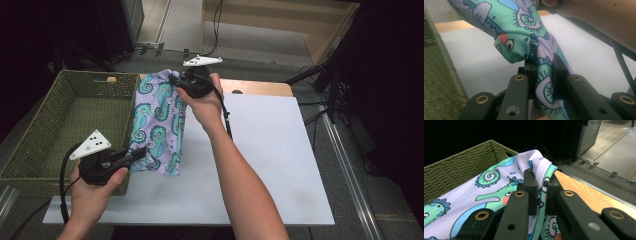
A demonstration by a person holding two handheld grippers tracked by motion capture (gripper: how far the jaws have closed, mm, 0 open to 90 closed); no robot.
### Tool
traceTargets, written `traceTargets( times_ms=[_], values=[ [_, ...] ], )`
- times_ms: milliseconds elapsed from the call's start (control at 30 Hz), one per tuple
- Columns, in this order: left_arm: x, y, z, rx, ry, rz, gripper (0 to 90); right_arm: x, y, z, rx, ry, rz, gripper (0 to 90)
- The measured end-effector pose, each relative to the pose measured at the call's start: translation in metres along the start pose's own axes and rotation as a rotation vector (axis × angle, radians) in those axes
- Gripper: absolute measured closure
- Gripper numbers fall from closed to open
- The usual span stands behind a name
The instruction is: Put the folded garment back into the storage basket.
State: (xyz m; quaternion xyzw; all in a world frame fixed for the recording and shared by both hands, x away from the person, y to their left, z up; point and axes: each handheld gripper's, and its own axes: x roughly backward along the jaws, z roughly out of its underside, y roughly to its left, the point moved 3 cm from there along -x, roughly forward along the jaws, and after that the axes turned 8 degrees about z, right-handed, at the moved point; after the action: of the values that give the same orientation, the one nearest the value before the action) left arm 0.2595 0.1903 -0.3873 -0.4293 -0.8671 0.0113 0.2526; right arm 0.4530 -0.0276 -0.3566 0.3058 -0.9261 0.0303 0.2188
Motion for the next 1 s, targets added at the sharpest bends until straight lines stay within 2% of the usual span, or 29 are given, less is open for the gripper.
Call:
traceTargets(
  times_ms=[600,1000],
  values=[
    [0.057,0.028,-0.017,0.011,-0.090,-0.063,77.9,-0.028,0.049,-0.047,0.056,-0.024,-0.049,81.0],
    [0.095,0.047,-0.016,0.032,-0.141,-0.111,77.9,-0.050,0.088,-0.074,0.086,-0.032,-0.091,81.1]
  ],
)
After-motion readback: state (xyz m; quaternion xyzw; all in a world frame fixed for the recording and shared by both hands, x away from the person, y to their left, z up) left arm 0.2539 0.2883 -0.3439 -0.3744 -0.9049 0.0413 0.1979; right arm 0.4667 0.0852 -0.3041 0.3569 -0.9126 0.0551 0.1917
